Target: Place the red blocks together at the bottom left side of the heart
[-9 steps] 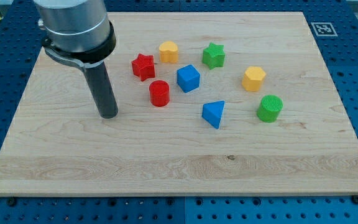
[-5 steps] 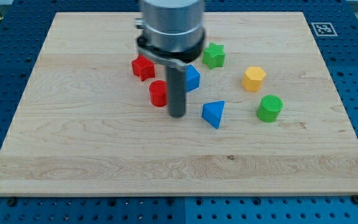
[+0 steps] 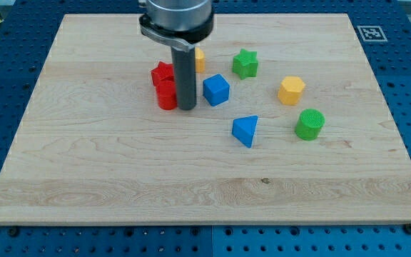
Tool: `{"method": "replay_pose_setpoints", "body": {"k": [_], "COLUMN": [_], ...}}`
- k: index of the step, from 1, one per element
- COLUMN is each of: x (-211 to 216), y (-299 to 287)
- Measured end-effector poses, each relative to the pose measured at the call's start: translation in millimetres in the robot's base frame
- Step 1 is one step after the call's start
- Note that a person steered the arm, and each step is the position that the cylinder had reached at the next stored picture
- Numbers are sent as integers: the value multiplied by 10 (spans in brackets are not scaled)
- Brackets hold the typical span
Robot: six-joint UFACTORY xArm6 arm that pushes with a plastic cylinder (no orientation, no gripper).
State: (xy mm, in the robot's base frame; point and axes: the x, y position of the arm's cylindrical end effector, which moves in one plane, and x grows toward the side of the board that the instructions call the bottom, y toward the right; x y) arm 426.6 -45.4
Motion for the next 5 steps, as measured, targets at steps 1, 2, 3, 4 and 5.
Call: {"method": "replay_pose_setpoints", "body": {"k": [1, 2, 3, 4, 5], "x": [-222, -320, -265, -320, -653], "y": [-219, -343, -139, 361, 468]}}
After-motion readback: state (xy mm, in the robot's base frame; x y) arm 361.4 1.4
